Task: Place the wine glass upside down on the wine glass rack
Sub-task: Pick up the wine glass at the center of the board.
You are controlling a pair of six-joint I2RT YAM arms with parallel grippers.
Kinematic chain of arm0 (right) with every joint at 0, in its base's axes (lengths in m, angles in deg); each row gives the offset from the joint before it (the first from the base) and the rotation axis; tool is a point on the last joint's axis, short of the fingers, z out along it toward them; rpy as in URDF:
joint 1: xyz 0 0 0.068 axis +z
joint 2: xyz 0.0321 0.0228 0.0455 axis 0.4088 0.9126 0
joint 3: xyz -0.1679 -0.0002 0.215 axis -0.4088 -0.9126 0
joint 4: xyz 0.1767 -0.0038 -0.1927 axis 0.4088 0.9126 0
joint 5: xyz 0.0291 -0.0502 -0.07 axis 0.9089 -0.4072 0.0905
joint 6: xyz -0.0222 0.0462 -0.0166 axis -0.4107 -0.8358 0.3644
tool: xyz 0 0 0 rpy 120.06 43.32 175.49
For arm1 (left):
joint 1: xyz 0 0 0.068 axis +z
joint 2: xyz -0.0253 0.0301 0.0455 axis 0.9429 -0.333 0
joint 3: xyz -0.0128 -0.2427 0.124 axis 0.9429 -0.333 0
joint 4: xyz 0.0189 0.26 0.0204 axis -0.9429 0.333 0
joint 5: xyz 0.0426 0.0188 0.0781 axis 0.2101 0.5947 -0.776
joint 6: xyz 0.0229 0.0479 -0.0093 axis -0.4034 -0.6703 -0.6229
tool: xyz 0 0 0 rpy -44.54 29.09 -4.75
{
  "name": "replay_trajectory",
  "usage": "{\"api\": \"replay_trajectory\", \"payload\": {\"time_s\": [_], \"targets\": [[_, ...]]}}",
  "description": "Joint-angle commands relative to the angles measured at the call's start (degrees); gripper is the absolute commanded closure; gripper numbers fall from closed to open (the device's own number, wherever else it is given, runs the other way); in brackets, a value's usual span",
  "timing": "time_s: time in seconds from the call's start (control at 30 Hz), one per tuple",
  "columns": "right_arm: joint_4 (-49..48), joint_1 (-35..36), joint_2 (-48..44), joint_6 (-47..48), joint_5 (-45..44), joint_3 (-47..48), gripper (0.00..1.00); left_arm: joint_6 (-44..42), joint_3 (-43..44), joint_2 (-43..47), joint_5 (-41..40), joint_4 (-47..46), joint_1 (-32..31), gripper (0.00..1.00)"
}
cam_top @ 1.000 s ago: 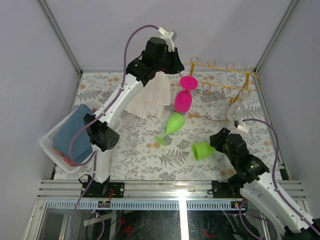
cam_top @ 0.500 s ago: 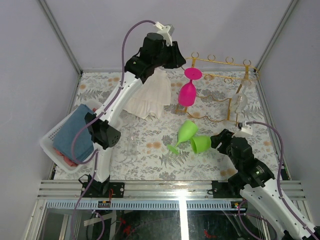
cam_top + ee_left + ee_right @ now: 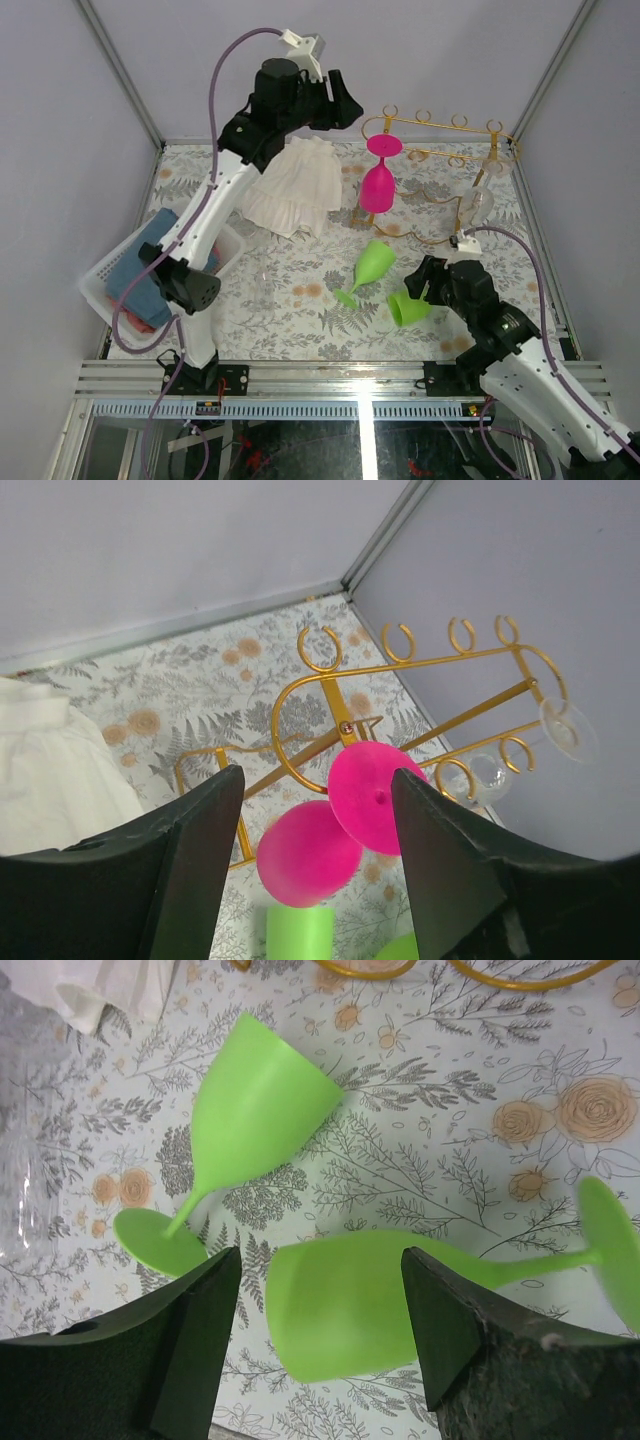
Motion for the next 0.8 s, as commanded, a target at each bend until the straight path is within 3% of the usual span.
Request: {"api": "replay_trajectory", "payload": {"time_s": [0.0,0.17,0.33,0.43,0.57,0.77], "targets": [[-3.72,0.41,3.15,2.45,5.61,3.12,0.28,-2.59,-2.97,6.54,-2.42,-4.57,0.87,0.39],[-5.77,2.94,5.35,-0.43,5.12,3.67,0.31,-3.31,-14.28,15.28,-4.78,-6.23,0.89,0.37],[-12.0,13.09,8.75,3.23,-1.31,2.8,0.33,-5.0,-27.32,25.2,-7.23,-6.28,0.97,0.36],[-18.71,16.45,12.7,12.45,0.68,3.36,0.33,-6.96,-33.52,30.06,-8.43,-5.23,0.98,0.34],[-25.21,16.7,17.72,26.18,11.55,4.41,0.27,-8.94,-40.71,36.24,-10.92,-4.16,1.23,0.32],[-26.14,16.7,21.65,53.72,27.46,5.65,0.26,-9.36,-48.94,43.6,-14.35,-3.42,1.9,0.3]]}}
